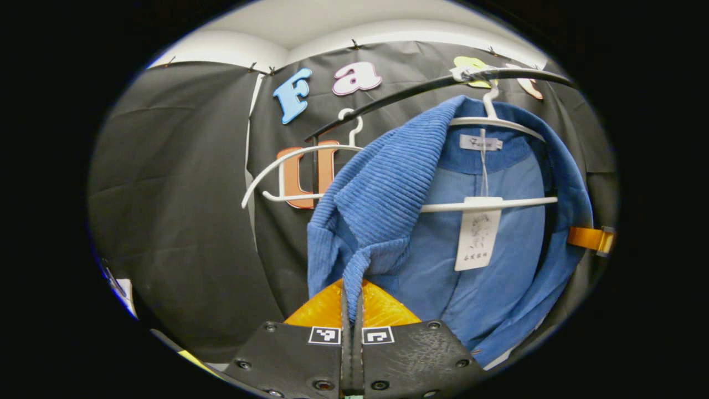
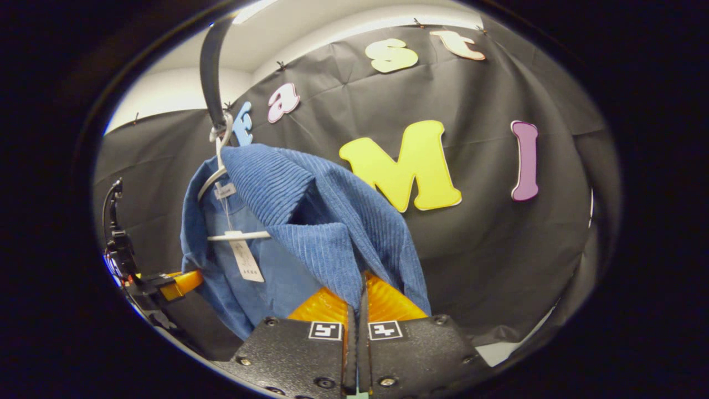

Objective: Grasp the clothes on the hanger with both hands and then place them into the laundry hamper below.

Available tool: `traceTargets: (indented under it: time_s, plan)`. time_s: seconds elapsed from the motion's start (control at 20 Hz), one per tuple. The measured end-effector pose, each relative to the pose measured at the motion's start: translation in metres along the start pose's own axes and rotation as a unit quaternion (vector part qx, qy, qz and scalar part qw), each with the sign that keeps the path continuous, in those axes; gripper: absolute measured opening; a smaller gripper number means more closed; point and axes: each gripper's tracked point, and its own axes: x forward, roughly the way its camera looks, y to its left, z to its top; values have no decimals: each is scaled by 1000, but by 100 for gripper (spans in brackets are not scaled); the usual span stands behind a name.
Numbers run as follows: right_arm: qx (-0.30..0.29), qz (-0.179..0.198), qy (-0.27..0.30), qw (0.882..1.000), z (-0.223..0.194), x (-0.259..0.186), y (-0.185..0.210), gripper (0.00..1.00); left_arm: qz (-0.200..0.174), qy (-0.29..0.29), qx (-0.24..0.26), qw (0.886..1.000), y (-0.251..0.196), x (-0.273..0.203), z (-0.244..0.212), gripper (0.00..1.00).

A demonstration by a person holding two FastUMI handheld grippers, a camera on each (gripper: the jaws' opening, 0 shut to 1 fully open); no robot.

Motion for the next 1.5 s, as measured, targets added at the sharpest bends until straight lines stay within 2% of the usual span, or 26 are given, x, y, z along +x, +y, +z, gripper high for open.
traceTargets:
  time_s: [0.15, 0.2, 0.45, 0.5, 0.6, 0.9, 1.05, 1.4, 1.5]
  plan:
    - [-4, -6, -8, 1000, 9, -2, -9, 5, 7, -5, -2, 1000, 13, 2, 6, 0]
    - [-5, -8, -14, 1000, 14, -4, -11, 4, 10, -6, -2, 1000, 16, 3, 8, 5]
    - [5, -23, -30, 999, 33, -3, -26, 5, 24, -16, -8, 1000, 29, 6, 23, 5]
    - [10, -21, -34, 999, 38, -4, -27, 4, 27, -20, -9, 999, 34, 7, 28, 0]
    - [22, -18, -42, 999, 46, -7, -31, 4, 33, -26, -16, 999, 42, 11, 39, 2]
    - [52, 11, -61, 997, 67, -11, -29, 4, 45, -40, -26, 998, 57, 20, 66, 5]
    - [48, 16, -59, 997, 71, -13, -35, 5, 46, -45, -28, 998, 59, 20, 72, 5]
    - [66, 64, -60, 994, 89, -20, -18, 4, 55, -50, -32, 997, 65, 24, 88, 5]
    - [64, 53, -71, 994, 99, -19, -21, 4, 56, -55, -28, 997, 66, 25, 96, 5]
